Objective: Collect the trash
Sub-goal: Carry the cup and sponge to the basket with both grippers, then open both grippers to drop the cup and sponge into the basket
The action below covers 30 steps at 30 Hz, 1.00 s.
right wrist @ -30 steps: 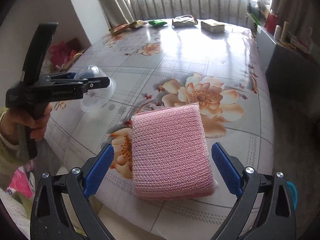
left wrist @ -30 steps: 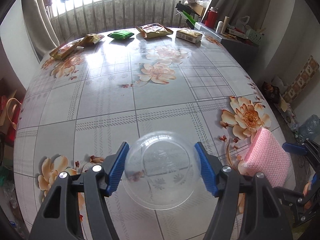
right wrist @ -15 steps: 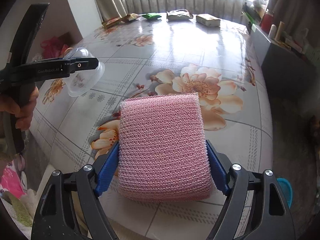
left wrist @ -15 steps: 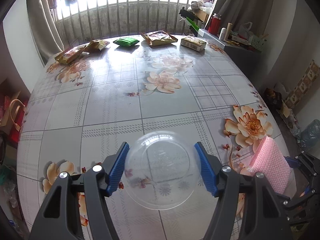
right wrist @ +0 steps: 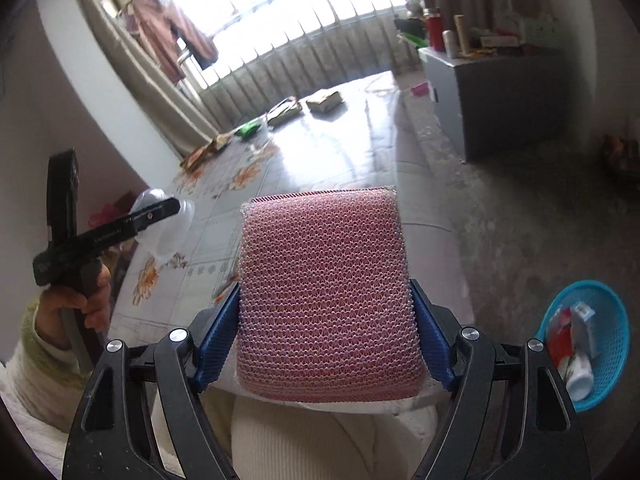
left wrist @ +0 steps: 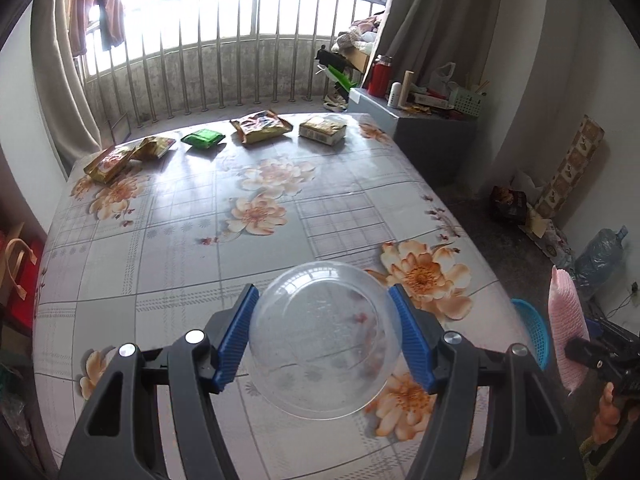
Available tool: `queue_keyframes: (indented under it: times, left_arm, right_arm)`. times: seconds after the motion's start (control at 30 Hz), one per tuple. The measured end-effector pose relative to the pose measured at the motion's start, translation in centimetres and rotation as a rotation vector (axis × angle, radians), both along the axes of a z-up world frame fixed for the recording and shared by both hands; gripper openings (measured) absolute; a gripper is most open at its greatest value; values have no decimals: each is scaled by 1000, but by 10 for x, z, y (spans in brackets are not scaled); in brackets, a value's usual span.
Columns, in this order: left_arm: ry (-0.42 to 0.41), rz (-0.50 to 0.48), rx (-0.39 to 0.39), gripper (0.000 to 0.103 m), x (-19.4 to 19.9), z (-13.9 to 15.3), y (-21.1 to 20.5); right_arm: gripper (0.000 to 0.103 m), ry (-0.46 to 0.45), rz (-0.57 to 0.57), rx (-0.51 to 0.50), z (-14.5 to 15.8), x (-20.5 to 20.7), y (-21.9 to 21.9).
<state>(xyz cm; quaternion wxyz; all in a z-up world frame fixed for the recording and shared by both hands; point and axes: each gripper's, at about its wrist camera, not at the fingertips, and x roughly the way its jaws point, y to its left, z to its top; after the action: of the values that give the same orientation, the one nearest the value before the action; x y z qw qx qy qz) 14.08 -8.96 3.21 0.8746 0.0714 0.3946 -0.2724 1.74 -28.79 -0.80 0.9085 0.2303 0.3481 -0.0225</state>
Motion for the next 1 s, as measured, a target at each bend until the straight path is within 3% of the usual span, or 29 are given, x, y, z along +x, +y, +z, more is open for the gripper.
queue_keyframes:
  times: [0.2, 0.33, 0.43, 0.53, 0.67, 0.87, 0.93, 1.0]
  left_arm:
    - [-10, -147, -78, 65, -34, 28, -61]
    - [21, -299, -117, 65, -65, 38, -126]
    - [77, -415, -88, 65, -88, 31, -184]
    - [163, -538, -43, 65, -112, 11, -248]
    - [300, -629, 60, 65, -137, -37, -327]
    - [336, -699, 183, 67, -162, -101, -427]
    - [372, -696, 236, 86, -163, -129, -452]
    - [371, -679, 286, 87, -162, -151, -471]
  right_arm:
    - [75, -67, -293, 100, 3, -82, -78]
    - [75, -55, -524, 218, -27, -146, -130]
    - [75, -32, -658, 341, -61, -182, -156]
    - [76, -11, -779, 486, -101, -214, -175]
    - [76, -3, -867, 627, -144, -227, -195]
    - [80, -6, -934, 744, -192, -217, -241]
    - [87, -14, -944, 778, -213, -208, -260]
    - [88, 23, -981, 785, -236, -200, -274]
